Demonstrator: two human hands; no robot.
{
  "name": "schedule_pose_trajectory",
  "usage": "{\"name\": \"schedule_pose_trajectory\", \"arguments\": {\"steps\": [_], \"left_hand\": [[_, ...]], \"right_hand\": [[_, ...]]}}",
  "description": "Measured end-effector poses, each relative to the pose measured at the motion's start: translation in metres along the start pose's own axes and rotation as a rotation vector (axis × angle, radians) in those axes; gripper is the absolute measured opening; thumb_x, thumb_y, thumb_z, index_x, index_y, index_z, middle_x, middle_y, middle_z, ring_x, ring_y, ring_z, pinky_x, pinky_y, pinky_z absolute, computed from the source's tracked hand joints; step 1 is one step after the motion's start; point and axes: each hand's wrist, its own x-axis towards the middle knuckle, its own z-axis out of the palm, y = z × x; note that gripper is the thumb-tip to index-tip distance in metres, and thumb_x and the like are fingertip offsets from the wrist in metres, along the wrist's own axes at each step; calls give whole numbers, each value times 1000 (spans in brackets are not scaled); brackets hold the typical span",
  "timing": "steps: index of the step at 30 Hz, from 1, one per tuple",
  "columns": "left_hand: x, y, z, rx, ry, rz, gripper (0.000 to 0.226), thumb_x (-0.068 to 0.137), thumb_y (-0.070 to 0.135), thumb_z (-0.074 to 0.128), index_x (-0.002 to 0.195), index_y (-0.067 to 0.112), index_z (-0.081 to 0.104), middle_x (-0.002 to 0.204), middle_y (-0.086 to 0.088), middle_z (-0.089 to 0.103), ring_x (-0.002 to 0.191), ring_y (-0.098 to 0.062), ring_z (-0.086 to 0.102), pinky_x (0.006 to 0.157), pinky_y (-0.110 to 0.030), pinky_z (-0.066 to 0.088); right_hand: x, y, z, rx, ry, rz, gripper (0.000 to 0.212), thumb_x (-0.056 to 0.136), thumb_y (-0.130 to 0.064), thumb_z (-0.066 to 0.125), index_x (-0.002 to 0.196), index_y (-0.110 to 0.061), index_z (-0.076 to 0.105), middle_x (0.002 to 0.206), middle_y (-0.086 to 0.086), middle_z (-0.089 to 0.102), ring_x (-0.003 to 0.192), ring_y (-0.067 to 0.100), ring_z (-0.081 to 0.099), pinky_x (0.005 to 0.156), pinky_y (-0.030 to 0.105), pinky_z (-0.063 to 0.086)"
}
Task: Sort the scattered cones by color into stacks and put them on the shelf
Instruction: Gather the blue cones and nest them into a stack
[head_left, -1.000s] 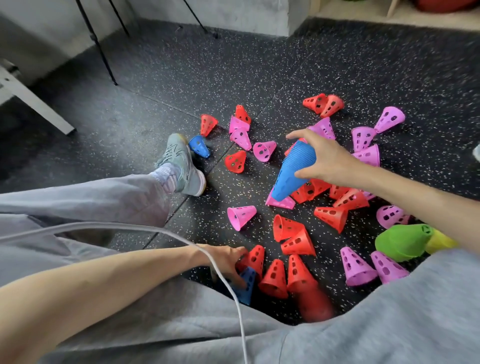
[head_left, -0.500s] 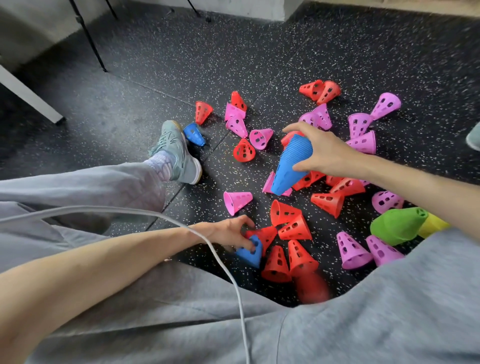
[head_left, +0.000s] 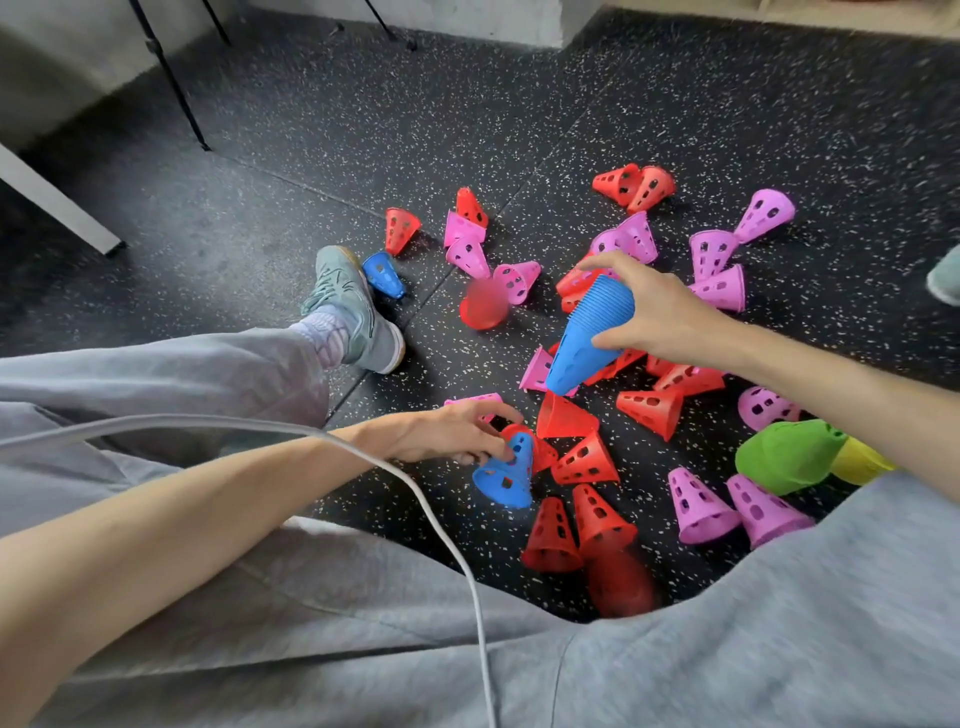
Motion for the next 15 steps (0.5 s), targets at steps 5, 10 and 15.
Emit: {"name": "schedule_pose_trajectory", "arguments": {"steps": [5,10,15], "left_hand": [[-2,37,-25,-163,81,167,44,94,10,70,131,31,62,93,-6,61,71,-12,55,65,-23,51],[2,63,-26,-432,323,328,53,96,5,66,142,27,53,85,-1,62,64,-10,58,61,-23,53],[20,88,-17,-611,491,362,51,98,9,66,144,24,49,86,-4,67,63,-12,62,69,-29,52]], "right_hand": [[7,5,-8,13,144,57,78,74,-16,79,140,-37,45,125,4,63,106,31,58,95,45,48],[6,11,-21,153,345,113,72,75,-11,79,138,-31,50,120,0,62,103,24,57,82,33,43],[2,26,-29,269,430,155,67,80,-8,78,140,-24,51,129,-14,52,110,6,45,80,17,31]]}}
